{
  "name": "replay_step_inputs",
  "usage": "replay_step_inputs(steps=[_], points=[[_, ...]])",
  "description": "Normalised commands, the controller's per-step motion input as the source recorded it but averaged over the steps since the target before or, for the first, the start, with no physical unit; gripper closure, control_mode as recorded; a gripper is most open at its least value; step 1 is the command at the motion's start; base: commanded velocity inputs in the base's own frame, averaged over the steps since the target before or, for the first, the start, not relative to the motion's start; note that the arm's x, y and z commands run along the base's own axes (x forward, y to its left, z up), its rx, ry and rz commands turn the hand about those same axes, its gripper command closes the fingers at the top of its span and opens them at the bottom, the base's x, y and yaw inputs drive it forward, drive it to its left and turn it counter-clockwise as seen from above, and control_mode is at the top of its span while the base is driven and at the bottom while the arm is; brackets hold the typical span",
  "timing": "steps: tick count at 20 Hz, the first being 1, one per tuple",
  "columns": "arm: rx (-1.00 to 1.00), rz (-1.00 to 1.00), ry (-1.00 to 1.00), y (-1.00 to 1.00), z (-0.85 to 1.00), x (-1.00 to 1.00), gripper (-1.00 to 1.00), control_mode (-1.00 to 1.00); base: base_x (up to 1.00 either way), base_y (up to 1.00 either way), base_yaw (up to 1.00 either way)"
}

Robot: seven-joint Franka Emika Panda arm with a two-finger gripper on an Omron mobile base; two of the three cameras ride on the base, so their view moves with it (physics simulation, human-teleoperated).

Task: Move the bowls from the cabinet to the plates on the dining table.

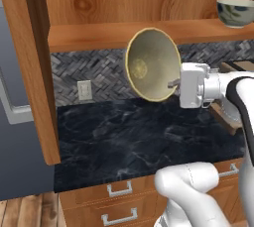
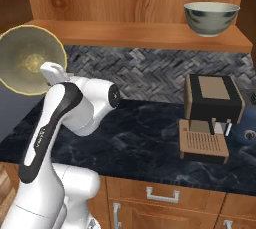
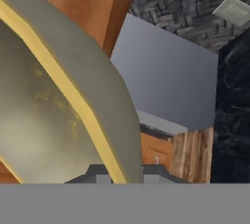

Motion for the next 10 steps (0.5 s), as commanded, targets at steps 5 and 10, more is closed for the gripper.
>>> replay_step_inputs(steps=[5, 10], points=[[0.06, 0.00, 0.00, -0.35, -0.34, -0.10, 1.00, -1.00, 0.00, 0.00, 0.00], [0.10, 0.00, 0.05, -0.31, -0.44, -0.02, 1.00, -1.00, 0.00, 0.00, 0.00]])
